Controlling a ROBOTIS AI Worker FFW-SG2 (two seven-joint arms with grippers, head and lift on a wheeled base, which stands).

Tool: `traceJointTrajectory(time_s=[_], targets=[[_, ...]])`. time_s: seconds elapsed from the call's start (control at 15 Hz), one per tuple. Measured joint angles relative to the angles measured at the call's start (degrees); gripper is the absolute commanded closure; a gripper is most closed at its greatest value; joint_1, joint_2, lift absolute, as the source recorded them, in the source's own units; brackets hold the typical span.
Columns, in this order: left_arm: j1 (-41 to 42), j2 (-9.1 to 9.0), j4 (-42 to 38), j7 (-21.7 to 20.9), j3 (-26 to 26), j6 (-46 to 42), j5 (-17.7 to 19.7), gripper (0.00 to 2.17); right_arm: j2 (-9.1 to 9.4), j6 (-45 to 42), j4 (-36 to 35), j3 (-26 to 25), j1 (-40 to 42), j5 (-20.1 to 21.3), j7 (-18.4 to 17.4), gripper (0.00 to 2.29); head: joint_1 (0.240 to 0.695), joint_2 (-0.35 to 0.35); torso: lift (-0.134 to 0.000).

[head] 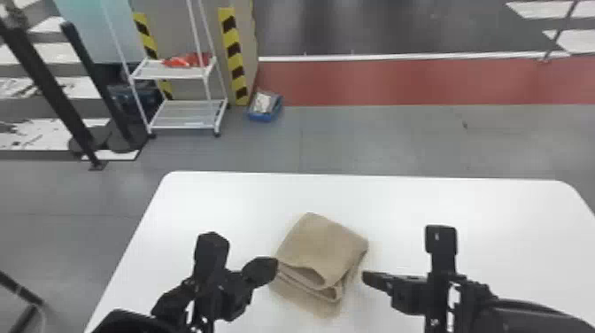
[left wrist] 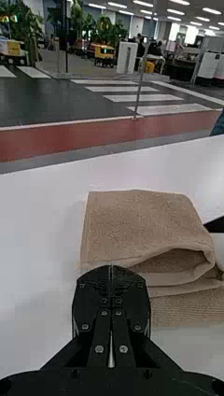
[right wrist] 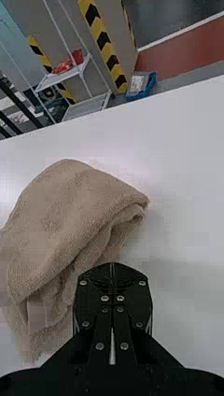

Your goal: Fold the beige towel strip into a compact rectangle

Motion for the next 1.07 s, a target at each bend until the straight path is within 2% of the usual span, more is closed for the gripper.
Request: traceJointTrajectory(time_s=[0.13,0.33,0.53,0.73,1.07], targets=[[-0.81,-0.23,2.92,1.57,0.63,-5.53,0.44,1.63,-0.01,-0.22,-2.59,-3.46,3.39,-0.44,2.73,1.59,0.695,0.07,0.0],[-3.87,-0.27,9.35,2.03,0.89,-10.83,1.05,1.63,-0.01,-1.16,-9.77,-7.46,9.49,-1.54,4.92,1.59,0.695,0.039,0.0],[-8.16,-0.29,18.03,2.01,0.2,-13.94,0.92,1.68,0.1,-6.54,-17.38,-10.38,16.14,-3.33,3.63,1.59,0.695,0.009,0.0],[-10.66,-0.32,23.18,2.23,-0.64,-15.68,0.61,1.68,0.23,-12.17,-24.01,-10.39,20.05,-2.83,2.15,1.59,0.695,-0.019,0.0],[-9.46,0.18,22.71,1.63,-0.57,-13.16,0.24,1.68,0.16,-13.02,-24.53,-10.13,19.06,-3.19,2.4,1.59,0.695,-0.01,0.0]])
